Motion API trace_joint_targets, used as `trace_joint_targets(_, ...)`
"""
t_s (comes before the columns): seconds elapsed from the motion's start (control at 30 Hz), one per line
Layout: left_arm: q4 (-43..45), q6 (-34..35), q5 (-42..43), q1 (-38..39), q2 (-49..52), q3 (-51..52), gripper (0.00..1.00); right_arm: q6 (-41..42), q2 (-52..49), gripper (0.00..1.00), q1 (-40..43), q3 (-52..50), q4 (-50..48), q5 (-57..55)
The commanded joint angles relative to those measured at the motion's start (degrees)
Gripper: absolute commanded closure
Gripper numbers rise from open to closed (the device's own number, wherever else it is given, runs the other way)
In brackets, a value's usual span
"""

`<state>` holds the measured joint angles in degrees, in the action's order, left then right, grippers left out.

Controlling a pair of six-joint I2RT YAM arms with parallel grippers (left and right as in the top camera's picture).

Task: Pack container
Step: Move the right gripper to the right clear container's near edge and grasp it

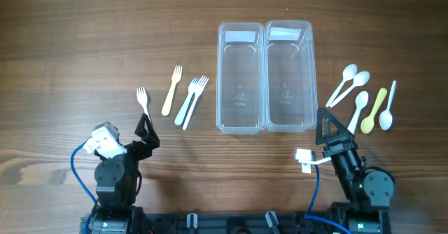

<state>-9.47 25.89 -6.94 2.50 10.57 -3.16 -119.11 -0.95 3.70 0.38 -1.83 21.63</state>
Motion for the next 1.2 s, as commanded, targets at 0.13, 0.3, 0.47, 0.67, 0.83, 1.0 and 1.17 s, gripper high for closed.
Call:
trace_joint_targets(0.13,0.0,0.3,1.0,-0.4,0.1,0.3,0.00,11.0,-5.5,0.00,-0.3,-0.1,0.0,10.6)
trace_joint_targets(0.3,0.0,0.3,1.0,-0.4,0.1,0.3,0.00,17.3,-14.6,0.00,-0.3,-0.1,-0.1,11.7)
trace_joint_targets(0.47,0.0,0.3,1.0,-0.4,0.1,0.3,0.00,15.1,-25.7,0.00,-0.3,-0.1,-0.2,14.9)
trace_joint_targets(0.67,0.0,0.3,1.0,-0.4,0.1,0.3,0.00,-2.4,-34.1,0.00,-0.3,-0.1,-1.7,14.8)
trace_joint_targets(0.83,0.0,0.3,1.0,-0.4,0.1,0.3,0.00,-2.4,-37.7,0.00,-0.3,-0.1,-1.8,14.9)
trace_joint_targets(1.0,0.0,0.3,1.0,-0.4,0.1,0.3,0.00,-2.4,-39.6,0.00,-0.3,-0.1,-2.1,14.4)
trace_joint_targets(1.17,0.0,0.3,1.0,-0.4,0.3,0.3,0.00,-2.4,-39.6,0.00,-0.3,-0.1,-3.5,14.0)
